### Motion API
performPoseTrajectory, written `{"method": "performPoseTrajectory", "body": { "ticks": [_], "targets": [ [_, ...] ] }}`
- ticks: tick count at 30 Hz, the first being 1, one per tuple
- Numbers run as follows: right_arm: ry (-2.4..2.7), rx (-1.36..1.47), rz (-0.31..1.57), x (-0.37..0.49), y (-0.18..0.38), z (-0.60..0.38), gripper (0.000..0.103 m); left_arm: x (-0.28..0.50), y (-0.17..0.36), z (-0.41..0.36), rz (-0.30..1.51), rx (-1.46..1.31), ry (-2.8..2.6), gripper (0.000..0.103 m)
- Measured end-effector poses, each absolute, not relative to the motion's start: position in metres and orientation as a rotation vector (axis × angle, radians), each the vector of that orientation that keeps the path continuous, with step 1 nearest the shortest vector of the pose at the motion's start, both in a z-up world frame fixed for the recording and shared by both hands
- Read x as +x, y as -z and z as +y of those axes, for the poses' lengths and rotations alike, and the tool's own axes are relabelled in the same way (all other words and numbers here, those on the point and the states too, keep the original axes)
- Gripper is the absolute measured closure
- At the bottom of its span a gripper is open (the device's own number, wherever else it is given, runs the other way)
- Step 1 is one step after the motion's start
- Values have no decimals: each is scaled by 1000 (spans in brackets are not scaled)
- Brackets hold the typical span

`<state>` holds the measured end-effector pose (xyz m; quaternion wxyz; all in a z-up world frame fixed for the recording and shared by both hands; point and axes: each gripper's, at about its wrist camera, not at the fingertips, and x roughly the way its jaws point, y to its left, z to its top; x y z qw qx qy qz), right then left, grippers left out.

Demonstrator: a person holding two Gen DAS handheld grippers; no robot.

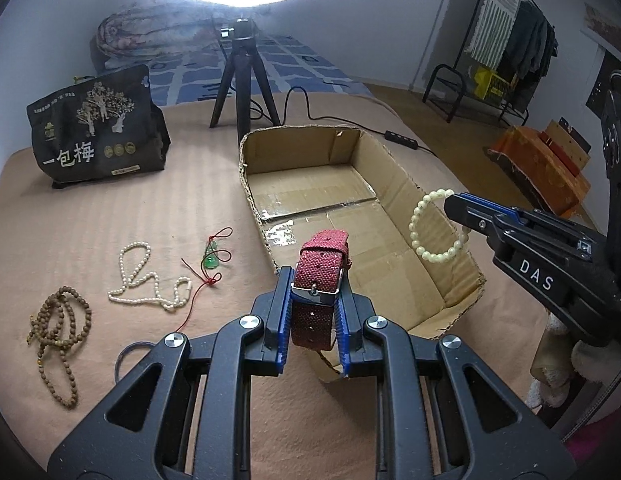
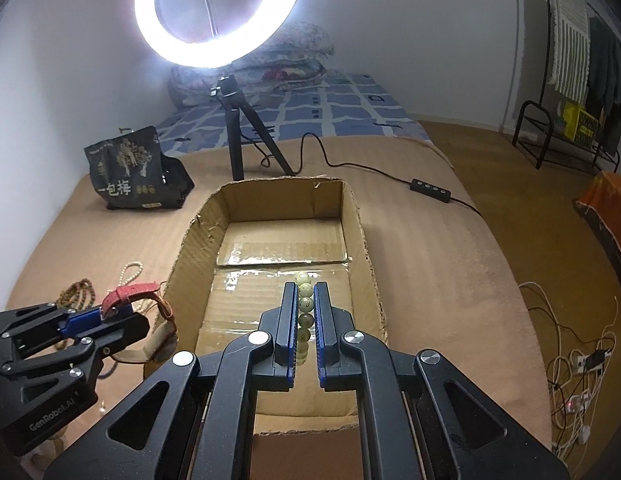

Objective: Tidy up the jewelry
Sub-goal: 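Carry the watch and bracelet into the cardboard box and open both grippers, then move the left gripper to the brown bead mala while the right moves to the blue bangle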

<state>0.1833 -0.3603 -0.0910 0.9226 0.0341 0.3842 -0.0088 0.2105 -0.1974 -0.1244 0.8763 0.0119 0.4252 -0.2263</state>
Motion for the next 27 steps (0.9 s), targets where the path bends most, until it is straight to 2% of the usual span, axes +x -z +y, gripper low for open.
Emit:
{"method": "performPoseTrajectory", "body": {
  "ticks": [4, 5, 6, 7, 8, 9, 27],
  "targets": [
    [23, 79, 794, 185, 92, -362, 97, 210, 125, -200, 892, 29, 478, 85],
    [25, 77, 797, 185, 93, -362, 95, 210, 126, -200, 893, 30, 482, 78],
    [29, 74, 799, 186, 93, -362, 85, 209, 126, -200, 892, 29, 480, 71],
    [39, 65, 798, 186, 93, -361, 77, 209, 125, -199, 886, 23, 478, 57],
    [46, 65, 793, 186, 92, -361, 60, 209, 125, -199, 882, 19, 474, 52],
    [46, 69, 785, 185, 90, -361, 57, 209, 124, -198, 879, 16, 471, 52],
    [75, 47, 738, 168, 67, -354, 57, 195, 105, -170, 849, 24, 428, 52]
  ]
}}
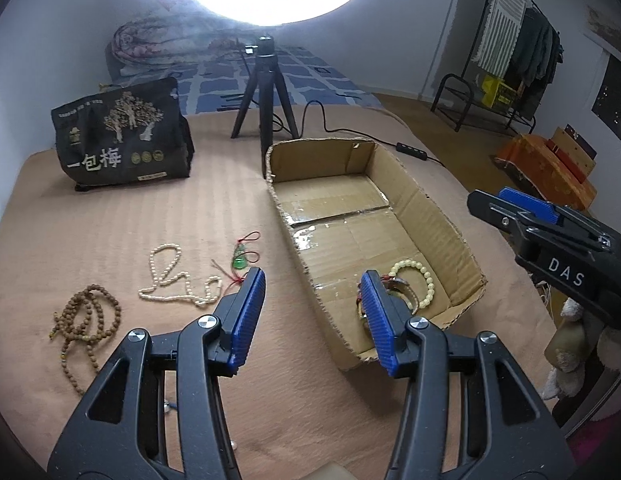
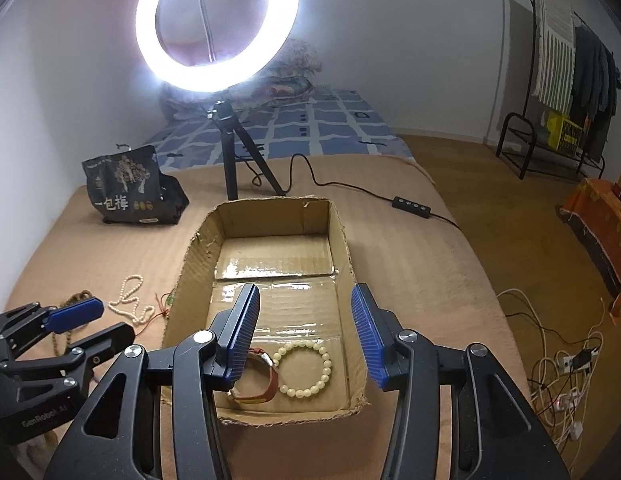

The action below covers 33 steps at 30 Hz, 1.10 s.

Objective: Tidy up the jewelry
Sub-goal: 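Move the left gripper to the brown bead mala while the right moves to the blue bangle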

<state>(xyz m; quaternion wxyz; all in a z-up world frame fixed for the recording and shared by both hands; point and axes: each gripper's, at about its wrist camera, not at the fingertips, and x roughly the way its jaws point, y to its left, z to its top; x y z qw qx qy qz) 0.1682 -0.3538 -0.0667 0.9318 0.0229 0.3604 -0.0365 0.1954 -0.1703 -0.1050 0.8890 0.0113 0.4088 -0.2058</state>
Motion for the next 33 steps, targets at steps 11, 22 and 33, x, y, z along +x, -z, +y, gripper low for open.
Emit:
{"method": "performPoseTrajectory", "body": {
  "ticks": [11, 22, 33],
  "targets": [
    [63, 15, 717, 155, 59, -329, 57, 195, 96, -119, 830, 18, 357, 49],
    [-29, -7, 743, 152, 62, -279, 36, 209, 102, -45, 858, -9, 238, 32],
    [-183, -79, 858, 152, 95, -199, 26, 221, 132, 20, 916, -6, 105, 32]
  ]
}}
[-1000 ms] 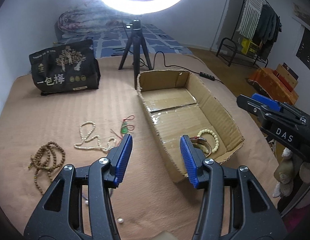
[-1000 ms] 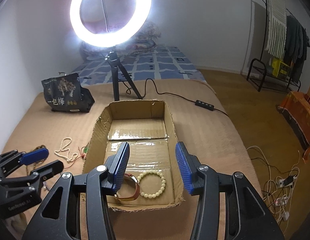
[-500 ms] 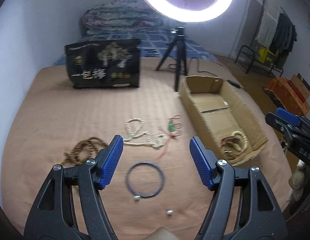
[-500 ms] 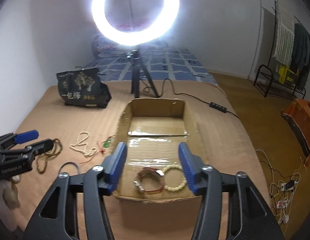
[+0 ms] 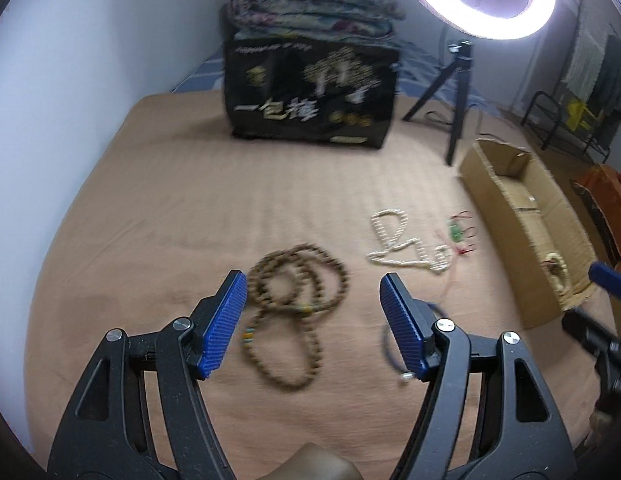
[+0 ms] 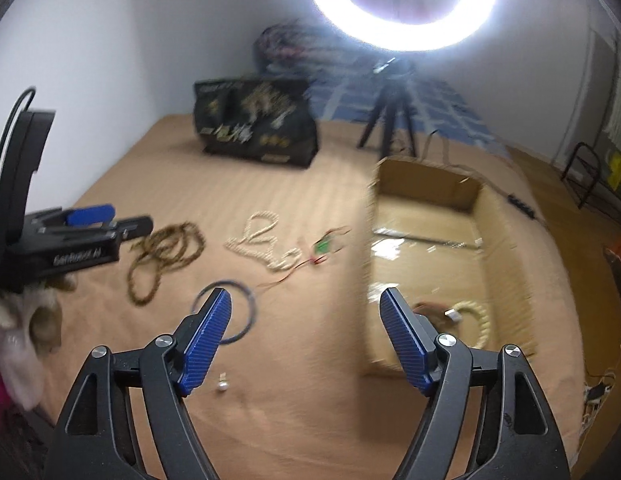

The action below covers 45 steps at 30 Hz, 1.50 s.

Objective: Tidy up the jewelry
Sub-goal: 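Move the left gripper to the brown bead mala while the right moves to the blue bangle, then grasp the brown bead mala with the left gripper while the right grasps the blue bangle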

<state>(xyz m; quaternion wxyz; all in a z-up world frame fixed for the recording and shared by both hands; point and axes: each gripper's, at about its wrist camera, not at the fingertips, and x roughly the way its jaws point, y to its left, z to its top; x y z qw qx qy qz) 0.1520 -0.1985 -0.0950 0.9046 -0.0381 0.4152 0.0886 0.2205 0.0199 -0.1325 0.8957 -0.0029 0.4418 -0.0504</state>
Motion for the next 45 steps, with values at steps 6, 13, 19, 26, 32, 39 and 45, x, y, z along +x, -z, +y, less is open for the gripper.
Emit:
{"method": "performPoseTrajectory", "body": {
  "ticks": [6, 13, 19, 26, 32, 39, 45],
  "targets": [
    [-238, -144, 915, 156, 123, -161, 26, 230, 148, 48, 970, -34, 74, 32],
    [-262, -163, 970, 162, 145, -139, 26, 243, 168, 72, 1041, -145, 87, 32],
    [-241, -82, 1010, 173, 153, -148, 26, 259, 186, 87, 1098, -246, 82, 32],
    [-218, -54, 1028, 179, 160, -156, 25, 274, 206, 90, 1150, -278, 61, 32],
    [-222, -33, 1046, 185, 167, -158, 24, 280, 208, 77, 1165, -286, 102, 28],
    [-251, -20, 1070, 191, 175, -152, 23, 280, 207, 53, 1163, -209, 127, 27],
    [-267, -3, 1101, 196, 186, -143, 23, 279, 209, 38, 1149, -116, 111, 27]
  ]
}}
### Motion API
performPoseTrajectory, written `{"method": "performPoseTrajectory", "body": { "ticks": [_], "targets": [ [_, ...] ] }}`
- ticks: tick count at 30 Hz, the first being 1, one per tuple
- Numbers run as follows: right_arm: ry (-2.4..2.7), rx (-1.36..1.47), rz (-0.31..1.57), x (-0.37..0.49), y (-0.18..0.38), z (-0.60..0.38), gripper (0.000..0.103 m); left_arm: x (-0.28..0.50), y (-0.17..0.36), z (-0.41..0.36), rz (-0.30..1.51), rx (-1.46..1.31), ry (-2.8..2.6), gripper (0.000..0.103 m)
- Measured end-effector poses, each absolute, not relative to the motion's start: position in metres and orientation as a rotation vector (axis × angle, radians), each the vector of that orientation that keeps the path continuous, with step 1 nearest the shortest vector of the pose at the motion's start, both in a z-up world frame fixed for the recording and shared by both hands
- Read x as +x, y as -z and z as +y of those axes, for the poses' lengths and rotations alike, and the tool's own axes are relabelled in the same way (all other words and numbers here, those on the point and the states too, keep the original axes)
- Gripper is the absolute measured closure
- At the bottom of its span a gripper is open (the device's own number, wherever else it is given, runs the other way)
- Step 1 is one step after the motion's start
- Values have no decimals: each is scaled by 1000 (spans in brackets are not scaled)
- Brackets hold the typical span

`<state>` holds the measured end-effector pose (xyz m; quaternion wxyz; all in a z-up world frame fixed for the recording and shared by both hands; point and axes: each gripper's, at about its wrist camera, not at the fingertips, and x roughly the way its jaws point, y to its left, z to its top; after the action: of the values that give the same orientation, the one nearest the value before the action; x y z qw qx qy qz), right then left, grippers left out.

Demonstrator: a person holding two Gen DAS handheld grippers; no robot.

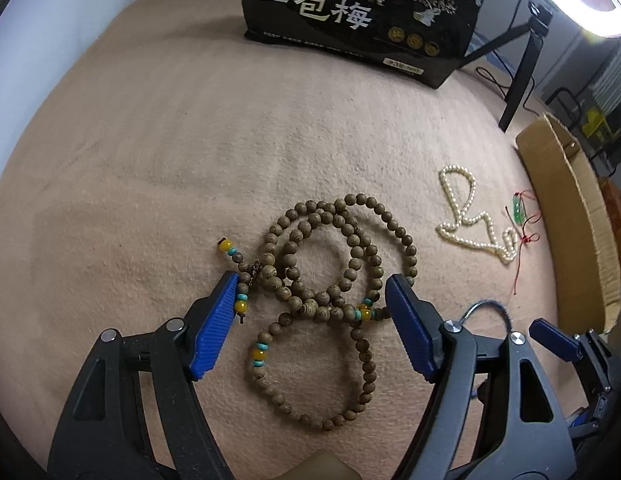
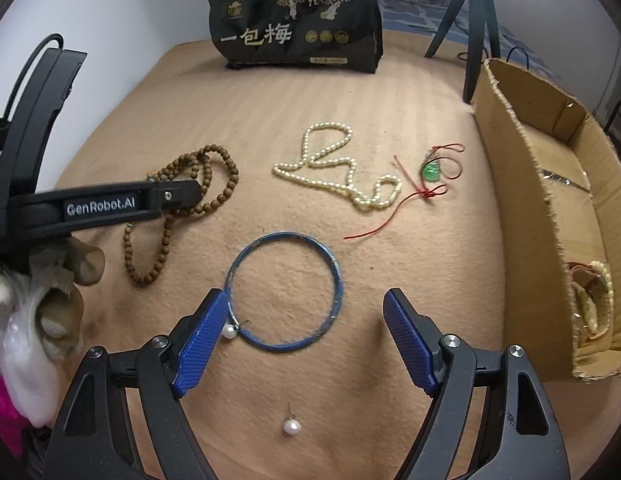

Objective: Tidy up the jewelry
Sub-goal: 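Grasp the brown bead mala with the left gripper while the right grasps the blue bangle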

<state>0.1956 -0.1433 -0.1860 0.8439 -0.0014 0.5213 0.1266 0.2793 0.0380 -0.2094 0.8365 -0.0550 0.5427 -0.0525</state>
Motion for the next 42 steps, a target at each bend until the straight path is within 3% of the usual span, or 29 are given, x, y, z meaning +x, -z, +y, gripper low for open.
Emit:
{"method": "performPoseTrajectory", "body": {
  "ticks": [10, 15, 21, 24, 27, 34, 42],
  "targets": [
    [-265, -53, 1133, 205, 200, -125, 22, 280, 215, 30, 1133, -25, 88, 29],
    [-269, -95, 1152, 204, 202, -122, 22, 282, 216, 25, 1120, 20, 62, 43],
    [-276, -115, 1168, 204, 204, -122, 22, 283, 214, 30, 1111, 13, 45, 67],
    [-270, -134, 1167, 205, 204, -122, 31, 280, 212, 34, 1103, 20, 42, 81],
    [-268, -133, 1163, 206, 203, -122, 33, 279, 210, 36, 1101, 15, 41, 92],
    [-270, -107, 1137, 205, 194, -127, 33, 275, 197, 41, 1082, -19, 45, 99],
    [-267, -75, 1074, 199, 167, -135, 33, 266, 167, 47, 1014, -80, 62, 99]
  ]
}}
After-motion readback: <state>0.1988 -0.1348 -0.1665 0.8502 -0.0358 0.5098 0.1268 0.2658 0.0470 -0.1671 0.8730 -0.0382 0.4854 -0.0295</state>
